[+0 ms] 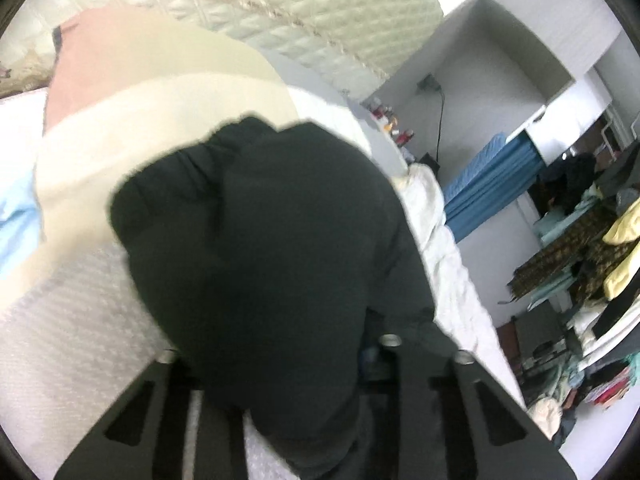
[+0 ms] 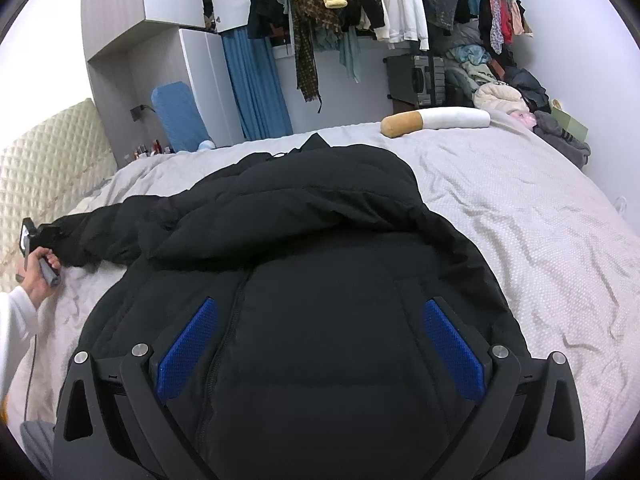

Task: Fold large clothes
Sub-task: 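Lift the sleeve with the left gripper toward the jacket body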

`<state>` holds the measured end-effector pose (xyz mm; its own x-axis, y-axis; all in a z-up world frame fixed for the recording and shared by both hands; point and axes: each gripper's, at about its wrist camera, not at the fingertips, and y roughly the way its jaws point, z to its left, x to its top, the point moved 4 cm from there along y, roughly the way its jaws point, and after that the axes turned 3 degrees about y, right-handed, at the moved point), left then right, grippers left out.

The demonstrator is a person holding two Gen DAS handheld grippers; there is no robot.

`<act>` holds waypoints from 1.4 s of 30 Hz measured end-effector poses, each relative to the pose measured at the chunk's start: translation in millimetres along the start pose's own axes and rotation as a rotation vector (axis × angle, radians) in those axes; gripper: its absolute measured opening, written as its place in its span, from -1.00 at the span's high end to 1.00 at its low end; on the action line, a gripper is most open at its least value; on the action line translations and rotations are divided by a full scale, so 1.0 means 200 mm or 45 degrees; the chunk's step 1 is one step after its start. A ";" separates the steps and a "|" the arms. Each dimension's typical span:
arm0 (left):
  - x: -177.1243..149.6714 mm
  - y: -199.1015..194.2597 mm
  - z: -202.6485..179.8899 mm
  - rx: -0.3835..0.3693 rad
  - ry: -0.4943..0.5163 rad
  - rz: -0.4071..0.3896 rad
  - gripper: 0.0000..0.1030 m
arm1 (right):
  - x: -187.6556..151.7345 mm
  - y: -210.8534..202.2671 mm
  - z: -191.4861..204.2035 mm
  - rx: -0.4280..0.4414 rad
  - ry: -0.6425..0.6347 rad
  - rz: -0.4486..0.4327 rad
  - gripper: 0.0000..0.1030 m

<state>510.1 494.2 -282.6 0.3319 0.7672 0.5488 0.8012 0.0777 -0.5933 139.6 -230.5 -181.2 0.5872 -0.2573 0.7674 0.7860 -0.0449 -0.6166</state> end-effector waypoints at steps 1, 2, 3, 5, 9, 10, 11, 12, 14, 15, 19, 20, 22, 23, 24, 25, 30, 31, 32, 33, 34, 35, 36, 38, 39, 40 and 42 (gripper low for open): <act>0.03 -0.04 0.01 0.000 -0.009 -0.012 0.71 | 0.00 -0.01 -0.01 0.003 0.001 -0.002 -1.00; 0.06 -0.08 0.01 0.001 -0.016 -0.032 0.79 | 0.00 -0.02 -0.01 0.002 -0.001 -0.005 -1.00; 0.09 -0.14 0.00 0.011 -0.014 -0.059 0.81 | 0.00 -0.02 -0.02 0.002 -0.006 -0.004 -1.00; 0.13 -0.24 -0.01 0.041 0.003 -0.096 0.85 | 0.00 -0.03 -0.03 0.003 -0.010 -0.001 -1.00; 0.16 -0.43 -0.05 0.078 0.057 -0.132 0.90 | 0.00 -0.04 -0.04 0.013 -0.015 0.010 -1.00; 0.16 -0.46 -0.09 0.082 0.073 -0.138 0.91 | -0.01 -0.04 -0.04 0.017 -0.021 0.015 -1.00; 0.15 -0.51 -0.10 0.087 0.097 -0.147 0.91 | -0.01 -0.05 -0.05 0.017 -0.024 0.010 -1.00; 0.14 -0.56 -0.14 0.101 0.140 -0.160 0.91 | -0.01 -0.06 -0.07 0.018 -0.027 0.005 -1.00; 0.15 -0.62 -0.22 0.113 0.189 -0.176 0.92 | -0.01 -0.08 -0.09 0.022 -0.041 -0.004 -1.00; 0.14 -0.67 -0.26 0.112 0.211 -0.183 0.92 | -0.02 -0.09 -0.10 0.023 -0.044 -0.011 -1.00; 0.11 -0.83 -0.40 0.095 0.270 -0.201 0.92 | -0.01 -0.14 -0.12 0.032 -0.065 -0.037 -1.00; 0.11 -0.87 -0.44 0.091 0.291 -0.203 0.92 | -0.01 -0.15 -0.13 0.031 -0.073 -0.050 -1.00; 0.10 -0.94 -0.53 0.086 0.327 -0.203 0.91 | 0.00 -0.17 -0.14 0.036 -0.080 -0.064 -1.00; 0.10 -0.97 -0.57 0.077 0.343 -0.203 0.91 | 0.00 -0.18 -0.14 0.042 -0.084 -0.073 -1.00; 0.09 -1.01 -0.62 0.063 0.360 -0.205 0.91 | 0.00 -0.19 -0.14 0.045 -0.087 -0.078 -1.00; 0.08 -1.04 -0.67 0.054 0.376 -0.209 0.91 | 0.01 -0.20 -0.15 0.048 -0.090 -0.085 -1.00; 0.00 -1.21 -0.96 0.015 0.520 -0.239 0.91 | 0.02 -0.21 -0.16 0.074 -0.102 -0.093 -1.00; -0.02 -1.23 -1.00 0.008 0.532 -0.239 0.91 | 0.02 -0.21 -0.16 0.075 -0.108 -0.093 -1.00; -0.04 -1.25 -1.04 -0.002 0.541 -0.238 0.91 | 0.02 -0.21 -0.16 0.076 -0.113 -0.094 -1.00; -0.07 -1.28 -1.10 -0.017 0.552 -0.239 0.91 | 0.03 -0.21 -0.16 0.081 -0.114 -0.093 -1.00; -0.08 -1.30 -1.14 -0.029 0.559 -0.241 0.91 | 0.03 -0.21 -0.16 0.088 -0.111 -0.093 -1.00; -0.11 -1.33 -1.19 -0.044 0.569 -0.244 0.91 | 0.04 -0.22 -0.17 0.095 -0.106 -0.095 -1.00; -0.14 -1.36 -1.25 -0.062 0.586 -0.247 0.91 | 0.04 -0.23 -0.17 0.097 -0.106 -0.102 -1.00; -0.21 -1.41 -1.36 -0.093 0.631 -0.248 0.91 | 0.06 -0.25 -0.18 0.088 -0.117 -0.121 -1.00; -0.24 -1.43 -1.41 -0.111 0.649 -0.245 0.91 | 0.06 -0.26 -0.20 0.081 -0.115 -0.127 -1.00; -0.27 -1.44 -1.46 -0.127 0.662 -0.240 0.90 | 0.06 -0.27 -0.22 0.077 -0.106 -0.132 -1.00; -0.36 -1.47 -1.57 -0.167 0.686 -0.226 0.90 | 0.07 -0.30 -0.26 0.077 -0.081 -0.141 -1.00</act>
<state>406.8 216.4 37.7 0.3657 0.3147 0.8759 0.9114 0.0698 -0.4055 91.5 -281.2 -142.2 0.5058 -0.1924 0.8409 0.8558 -0.0106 -0.5172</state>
